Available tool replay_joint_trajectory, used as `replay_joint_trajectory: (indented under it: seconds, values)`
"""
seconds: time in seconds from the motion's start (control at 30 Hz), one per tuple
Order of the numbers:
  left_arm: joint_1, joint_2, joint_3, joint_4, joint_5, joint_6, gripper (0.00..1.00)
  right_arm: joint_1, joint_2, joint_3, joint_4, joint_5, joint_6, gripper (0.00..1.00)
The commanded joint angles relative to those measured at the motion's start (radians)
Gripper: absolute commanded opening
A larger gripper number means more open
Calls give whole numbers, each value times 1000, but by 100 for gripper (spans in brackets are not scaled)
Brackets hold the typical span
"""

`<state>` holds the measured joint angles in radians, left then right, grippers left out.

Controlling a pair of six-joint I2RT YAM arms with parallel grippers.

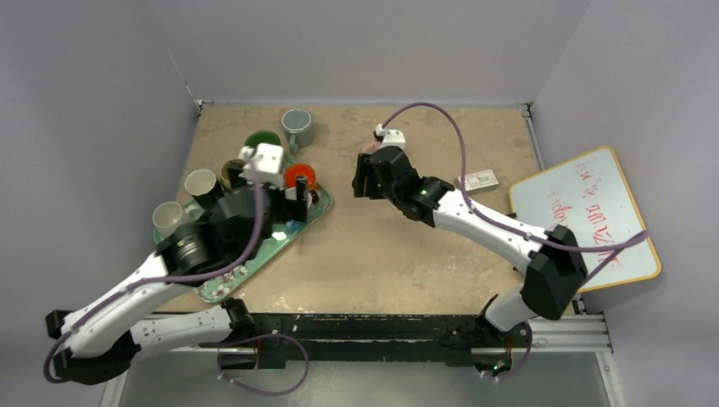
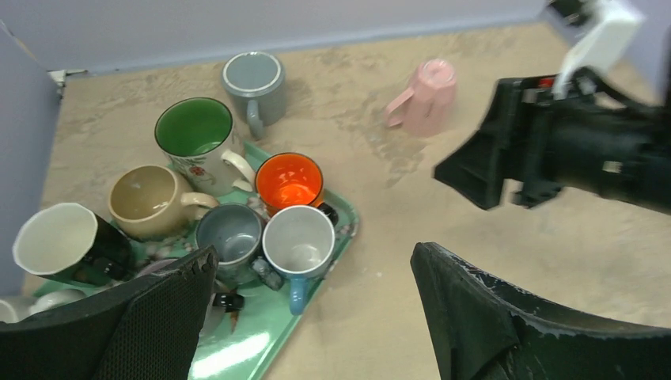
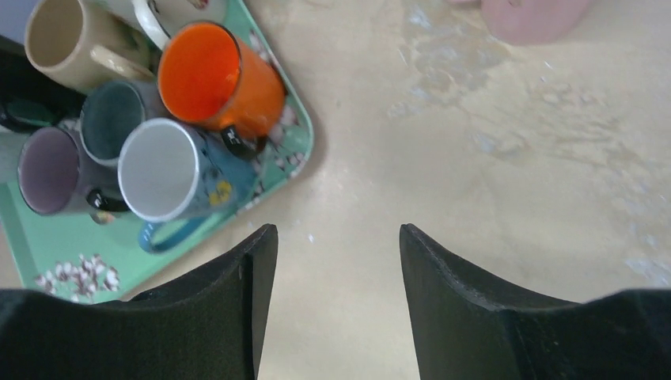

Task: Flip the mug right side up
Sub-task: Turn over the cup at the center of the board.

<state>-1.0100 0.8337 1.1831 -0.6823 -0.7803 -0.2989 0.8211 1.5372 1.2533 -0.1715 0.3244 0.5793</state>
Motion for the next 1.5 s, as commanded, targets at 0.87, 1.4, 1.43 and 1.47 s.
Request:
replay_joint_trajectory:
  seconds: [0.87, 1.4, 1.43, 1.47]
  values:
    - [783, 1241, 786, 132, 680, 112, 59, 10, -745, -516, 133, -94, 12, 64]
    - [809, 1390, 839, 94, 651, 125, 46, 9, -749, -542, 114, -88, 20, 64]
    - [809, 1393, 836, 96, 650, 124, 46, 10, -749, -542, 114, -88, 20, 64]
    - [809, 1399, 834, 96, 649, 122, 46, 10, -750, -545, 117, -88, 23, 64]
